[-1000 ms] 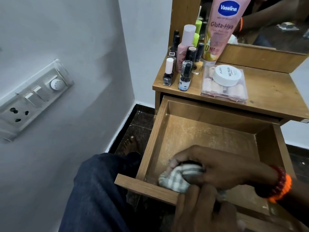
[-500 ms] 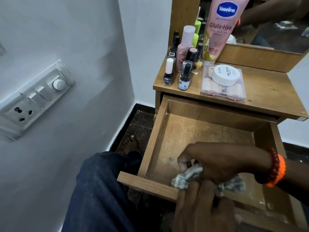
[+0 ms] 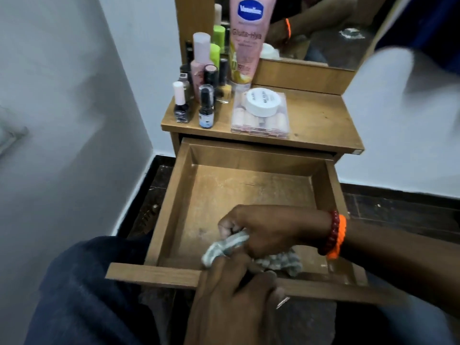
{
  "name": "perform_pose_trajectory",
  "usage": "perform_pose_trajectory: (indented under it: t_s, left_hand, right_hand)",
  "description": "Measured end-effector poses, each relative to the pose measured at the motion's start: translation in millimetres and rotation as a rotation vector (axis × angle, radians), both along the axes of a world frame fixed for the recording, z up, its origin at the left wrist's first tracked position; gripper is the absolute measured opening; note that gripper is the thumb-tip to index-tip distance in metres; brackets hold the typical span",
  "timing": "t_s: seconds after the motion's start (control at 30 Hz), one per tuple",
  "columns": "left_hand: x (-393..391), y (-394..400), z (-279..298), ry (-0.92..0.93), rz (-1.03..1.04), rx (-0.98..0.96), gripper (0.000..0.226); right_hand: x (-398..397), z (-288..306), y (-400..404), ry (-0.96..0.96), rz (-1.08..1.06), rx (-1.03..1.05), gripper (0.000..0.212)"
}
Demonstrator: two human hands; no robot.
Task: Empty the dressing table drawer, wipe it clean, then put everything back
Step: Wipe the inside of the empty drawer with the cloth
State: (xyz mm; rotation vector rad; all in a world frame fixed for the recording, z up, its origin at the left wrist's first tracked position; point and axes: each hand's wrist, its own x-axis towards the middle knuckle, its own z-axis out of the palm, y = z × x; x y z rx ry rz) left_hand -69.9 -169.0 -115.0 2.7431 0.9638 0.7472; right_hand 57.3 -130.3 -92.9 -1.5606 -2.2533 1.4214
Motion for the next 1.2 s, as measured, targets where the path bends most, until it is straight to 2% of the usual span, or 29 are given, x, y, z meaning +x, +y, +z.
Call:
perform_pose_trajectory:
  t_s: [0.03, 0.07, 0.23, 0.3, 0.4, 0.53, 0.6, 0.67, 0.8, 0.93, 0.97, 1.03, 1.1, 1.2]
  left_hand:
    - [-41, 14, 2, -0.049, 0.036, -0.069, 0.021]
    - [-63, -15, 1, -0.121, 0.024, -0.088, 0.021]
    - [-38, -39, 5, -0.207, 0.017, -0.080, 0.018]
    - [-42, -35, 7, -0.225, 0.011, -0.151, 0.019]
    - [-44, -34, 10, -0.204, 0.006, -0.184, 0.020]
    - [-44, -35, 6, -0.210, 0.000, -0.196, 0.022]
    - [-45, -34, 8, -0.210, 0.003, -0.203, 0.023]
    - [-44, -33, 8, -0.211, 0.001, -0.204, 0.023]
    - [-45, -32, 10, -0.186, 0.003, -0.194, 0.023]
    - [-46, -32, 14, -0.212, -0.017, -0.278, 0.020]
    - [-46, -32, 13, -0.215, -0.024, -0.286, 0.020]
    - [-47, -32, 12, -0.199, -0.025, -0.283, 0.021]
    - [-48, -31, 13, -0.190, -0.029, -0.286, 0.020]
    - [-48, -29, 14, -0.177, -0.037, -0.299, 0.020]
  right_hand:
    - [13, 0, -6, -0.012, -0.024, -0.013, 0.023]
    - [24, -1, -13, -0.018, -0.041, -0.028, 0.018]
    - [62, 13, -37, -0.065, -0.051, -0.179, 0.010]
    - [67, 19, -42, -0.123, -0.014, -0.182, 0.010]
    - [63, 30, -39, -0.283, 0.115, -0.110, 0.007]
    - [69, 45, -44, -0.633, 0.342, -0.103, 0.004]
    - [71, 48, -49, -0.727, 0.403, -0.075, 0.008]
    - [73, 50, -52, -0.704, 0.429, 0.025, 0.013]
    - [66, 38, -50, -0.320, 0.212, 0.087, 0.012]
    - [56, 27, -53, -0.139, 0.074, 0.084, 0.010]
    - [57, 31, -55, -0.174, 0.092, 0.058, 0.009]
    - [64, 44, -57, -0.423, 0.260, 0.017, 0.003]
    - [69, 50, -60, -0.664, 0.398, 0.032, 0.012]
    - [63, 53, -65, -0.808, 0.559, 0.178, 0.018]
